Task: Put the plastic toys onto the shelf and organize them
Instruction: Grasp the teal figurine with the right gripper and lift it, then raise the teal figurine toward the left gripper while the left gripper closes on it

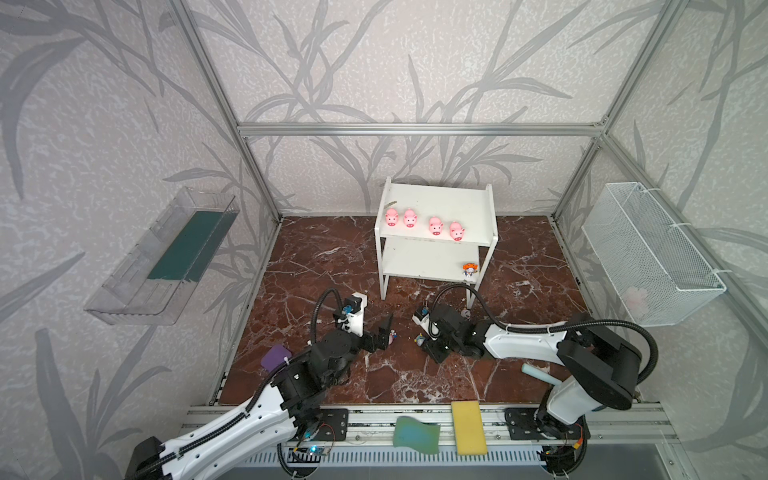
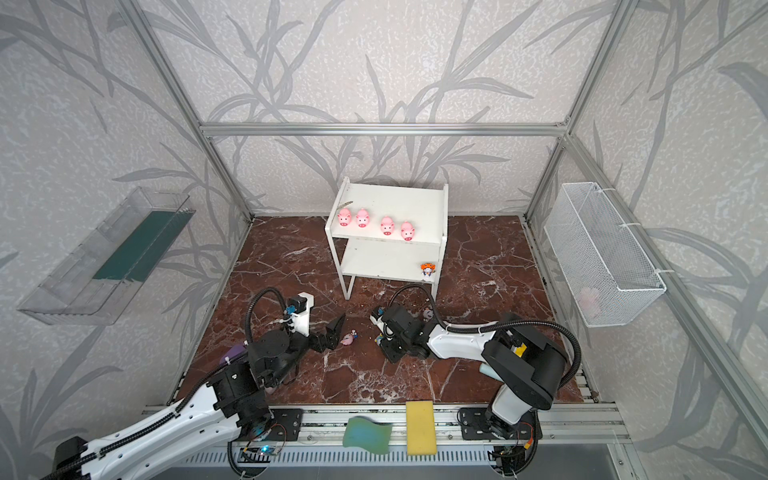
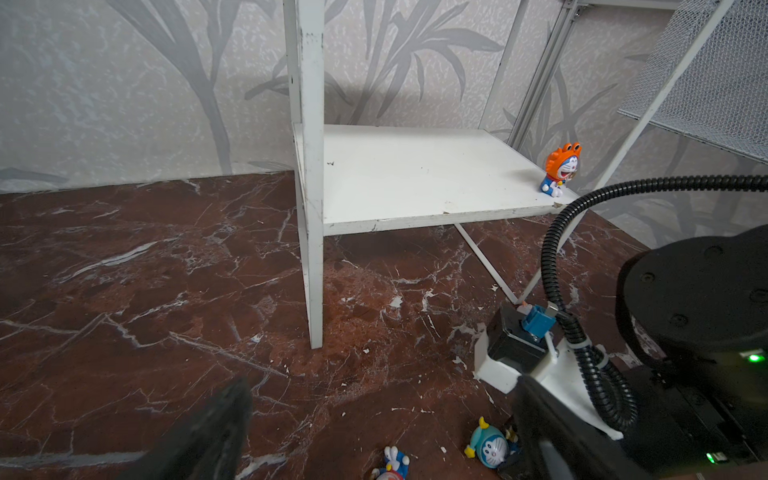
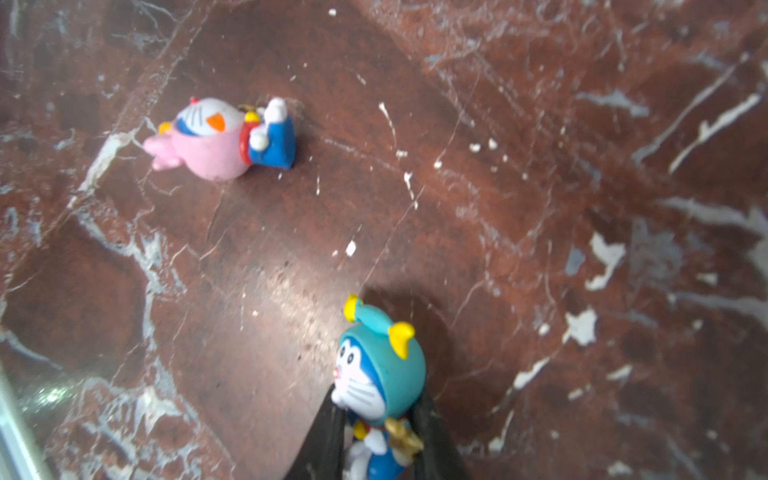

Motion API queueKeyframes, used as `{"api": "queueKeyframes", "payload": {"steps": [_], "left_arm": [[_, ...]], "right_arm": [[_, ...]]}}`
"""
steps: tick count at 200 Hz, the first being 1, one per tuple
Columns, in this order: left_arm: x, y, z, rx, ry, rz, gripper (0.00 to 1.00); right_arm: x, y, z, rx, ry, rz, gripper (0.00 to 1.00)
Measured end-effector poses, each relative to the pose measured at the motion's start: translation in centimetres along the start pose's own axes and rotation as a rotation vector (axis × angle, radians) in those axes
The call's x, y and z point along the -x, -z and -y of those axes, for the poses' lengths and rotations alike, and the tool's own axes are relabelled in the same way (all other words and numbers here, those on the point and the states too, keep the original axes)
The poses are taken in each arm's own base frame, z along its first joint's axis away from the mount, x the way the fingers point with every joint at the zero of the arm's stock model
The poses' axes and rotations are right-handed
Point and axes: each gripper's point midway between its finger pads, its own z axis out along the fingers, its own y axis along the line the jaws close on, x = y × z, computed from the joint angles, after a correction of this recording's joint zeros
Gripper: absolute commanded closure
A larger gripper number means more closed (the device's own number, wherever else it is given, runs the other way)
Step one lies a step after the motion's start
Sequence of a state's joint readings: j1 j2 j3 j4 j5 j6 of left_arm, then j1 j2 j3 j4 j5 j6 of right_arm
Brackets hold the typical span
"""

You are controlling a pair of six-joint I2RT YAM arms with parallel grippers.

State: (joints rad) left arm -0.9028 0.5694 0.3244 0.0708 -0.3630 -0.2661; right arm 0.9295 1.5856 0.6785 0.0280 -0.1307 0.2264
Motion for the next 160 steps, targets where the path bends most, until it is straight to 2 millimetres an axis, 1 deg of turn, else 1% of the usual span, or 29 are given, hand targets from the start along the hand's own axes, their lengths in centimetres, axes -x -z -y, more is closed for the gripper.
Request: {"api": "queueKeyframes", "payload": {"steps": [21, 39, 58, 82, 103, 124, 160], "left_arm": [[-0.5, -0.2, 0.6, -0.032, 0.007, -0.023, 0.01], [-1.1, -0.3, 1.6, -0.085, 0.021, -0.053, 0.01], [-1.7, -0.5, 3.0, -0.158, 0.043, -0.085, 0.02], [-2.5, -0.6, 4.8, -0.248, 0.078, -0.129, 0.04], [-2.4, -0.5, 6.5, -0.338, 0.116, -0.131, 0.07], [-1.9, -0.4, 8.1, -0.427, 0.155, -0.126, 0.14], [-2.8, -0.8, 10.1, -0.516, 0.2, -0.182, 0.3]], "right_arm": [[-0.7, 0.8, -0.1, 0.016, -0.013, 0.03, 0.84], [-0.2, 2.0, -0.4, 0.034, -0.022, 0.094, 0.85], [1.3, 3.8, -1.0, 0.061, -0.027, 0.195, 0.85], [3.4, 6.3, -1.9, 0.1, -0.027, 0.322, 0.85], [4.8, 8.2, -2.6, 0.131, -0.023, 0.402, 0.85], [5.7, 9.7, -3.2, 0.161, -0.022, 0.465, 0.85], [5.7, 11.5, -3.7, 0.193, -0.013, 0.535, 0.85]]}}
